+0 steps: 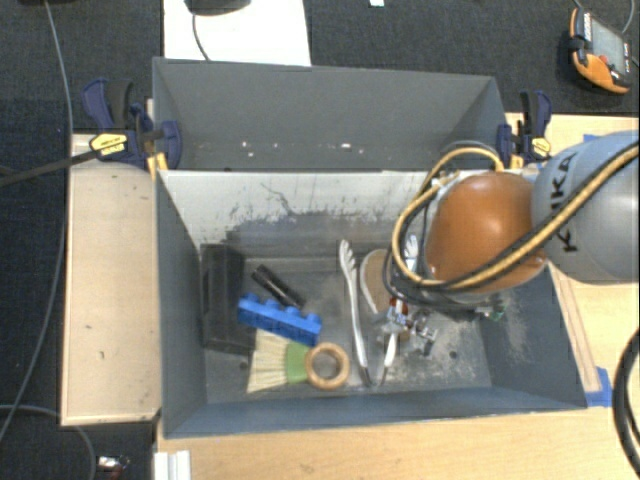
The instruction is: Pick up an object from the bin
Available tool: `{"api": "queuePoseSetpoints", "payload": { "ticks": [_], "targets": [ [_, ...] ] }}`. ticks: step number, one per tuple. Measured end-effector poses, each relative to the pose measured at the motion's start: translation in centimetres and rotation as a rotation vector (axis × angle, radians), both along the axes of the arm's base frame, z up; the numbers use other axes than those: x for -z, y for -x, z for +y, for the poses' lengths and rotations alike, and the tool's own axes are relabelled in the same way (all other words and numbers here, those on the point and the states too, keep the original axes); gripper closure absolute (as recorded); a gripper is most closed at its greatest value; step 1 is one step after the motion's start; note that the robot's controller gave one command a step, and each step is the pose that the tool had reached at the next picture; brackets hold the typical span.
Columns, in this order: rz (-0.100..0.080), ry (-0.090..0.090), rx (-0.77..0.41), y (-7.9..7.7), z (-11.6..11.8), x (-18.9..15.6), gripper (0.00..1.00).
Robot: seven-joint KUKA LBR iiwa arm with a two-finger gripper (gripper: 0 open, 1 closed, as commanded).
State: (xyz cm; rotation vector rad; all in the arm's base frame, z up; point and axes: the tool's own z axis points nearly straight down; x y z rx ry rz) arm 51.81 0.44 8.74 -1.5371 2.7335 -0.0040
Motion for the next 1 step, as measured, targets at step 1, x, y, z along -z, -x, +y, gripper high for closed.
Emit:
{"api": "queuePoseSetpoints", "payload": {
  "ticks": [1],
  "targets": [
    [0.004,-0.002,-0.011,0.34,-0.35,-2.17,1.00]
  ]
}}
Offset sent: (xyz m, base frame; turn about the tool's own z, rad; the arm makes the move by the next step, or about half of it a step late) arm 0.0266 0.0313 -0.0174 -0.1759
